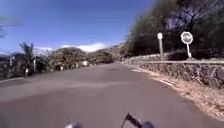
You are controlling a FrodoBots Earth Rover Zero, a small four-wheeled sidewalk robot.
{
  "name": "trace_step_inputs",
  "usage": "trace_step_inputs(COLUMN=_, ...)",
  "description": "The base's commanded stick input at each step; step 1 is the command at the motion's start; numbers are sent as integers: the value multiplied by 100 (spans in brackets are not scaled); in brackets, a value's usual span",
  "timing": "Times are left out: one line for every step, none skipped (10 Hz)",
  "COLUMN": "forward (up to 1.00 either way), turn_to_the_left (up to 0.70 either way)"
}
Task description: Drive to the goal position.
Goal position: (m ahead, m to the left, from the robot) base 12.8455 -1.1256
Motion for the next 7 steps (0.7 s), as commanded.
trace_step_inputs(forward=85, turn_to_the_left=0)
trace_step_inputs(forward=85, turn_to_the_left=0)
trace_step_inputs(forward=85, turn_to_the_left=0)
trace_step_inputs(forward=85, turn_to_the_left=0)
trace_step_inputs(forward=85, turn_to_the_left=0)
trace_step_inputs(forward=85, turn_to_the_left=0)
trace_step_inputs(forward=85, turn_to_the_left=0)
